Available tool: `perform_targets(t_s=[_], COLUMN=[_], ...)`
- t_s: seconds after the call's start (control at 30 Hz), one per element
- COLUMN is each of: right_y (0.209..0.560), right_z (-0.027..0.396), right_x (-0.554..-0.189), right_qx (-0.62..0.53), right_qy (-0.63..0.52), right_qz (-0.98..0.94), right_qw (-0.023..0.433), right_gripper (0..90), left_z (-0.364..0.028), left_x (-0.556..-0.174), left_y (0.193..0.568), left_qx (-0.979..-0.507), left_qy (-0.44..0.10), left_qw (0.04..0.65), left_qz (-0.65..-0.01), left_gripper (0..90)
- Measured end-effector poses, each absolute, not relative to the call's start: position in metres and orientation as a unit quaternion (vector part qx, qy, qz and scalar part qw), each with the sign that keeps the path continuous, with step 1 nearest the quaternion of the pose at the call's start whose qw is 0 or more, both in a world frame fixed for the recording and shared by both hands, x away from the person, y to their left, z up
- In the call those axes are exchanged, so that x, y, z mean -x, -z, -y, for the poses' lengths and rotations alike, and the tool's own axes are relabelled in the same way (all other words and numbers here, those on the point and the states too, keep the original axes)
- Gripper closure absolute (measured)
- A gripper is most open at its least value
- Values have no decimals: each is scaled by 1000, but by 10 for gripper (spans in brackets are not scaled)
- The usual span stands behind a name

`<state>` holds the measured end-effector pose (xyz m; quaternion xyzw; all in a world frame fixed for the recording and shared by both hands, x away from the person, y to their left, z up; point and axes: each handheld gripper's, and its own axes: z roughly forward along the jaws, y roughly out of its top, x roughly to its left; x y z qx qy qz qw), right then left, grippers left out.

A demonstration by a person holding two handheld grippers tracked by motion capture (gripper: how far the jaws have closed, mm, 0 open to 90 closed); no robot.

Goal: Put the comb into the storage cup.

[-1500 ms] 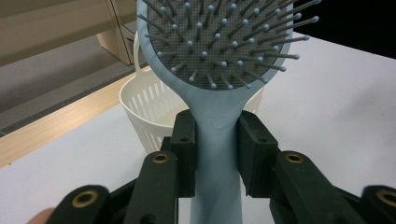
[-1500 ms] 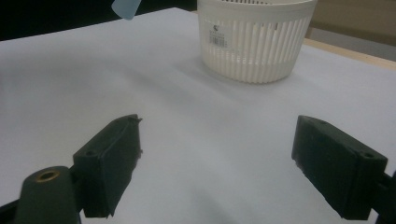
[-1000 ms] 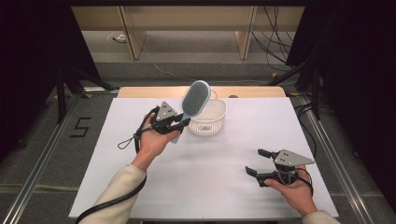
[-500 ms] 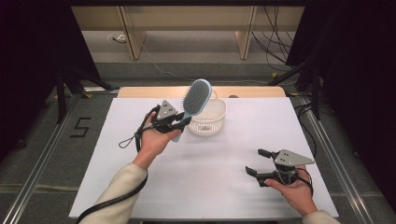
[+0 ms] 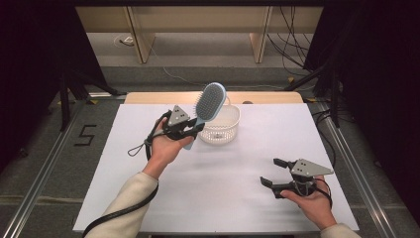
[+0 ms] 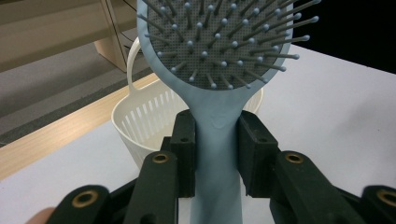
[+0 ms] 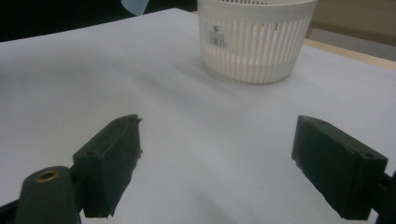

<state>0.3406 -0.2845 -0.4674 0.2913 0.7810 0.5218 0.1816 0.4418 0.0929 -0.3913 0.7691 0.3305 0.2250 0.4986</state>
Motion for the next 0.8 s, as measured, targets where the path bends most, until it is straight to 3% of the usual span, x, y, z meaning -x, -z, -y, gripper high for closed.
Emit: perform_targets(t_s=[0.8], right_y=[467], right_z=[285], right_x=[-341], right_qx=[-292], right_qy=[-522], right_qz=[-781], right_qw=[181], right_gripper=[165], left_z=[-89], left_x=[-446], left_y=[391], left_qx=[-767], left_qy=[-226], left_qw=[500], left_qz=[-332], left_gripper=[698])
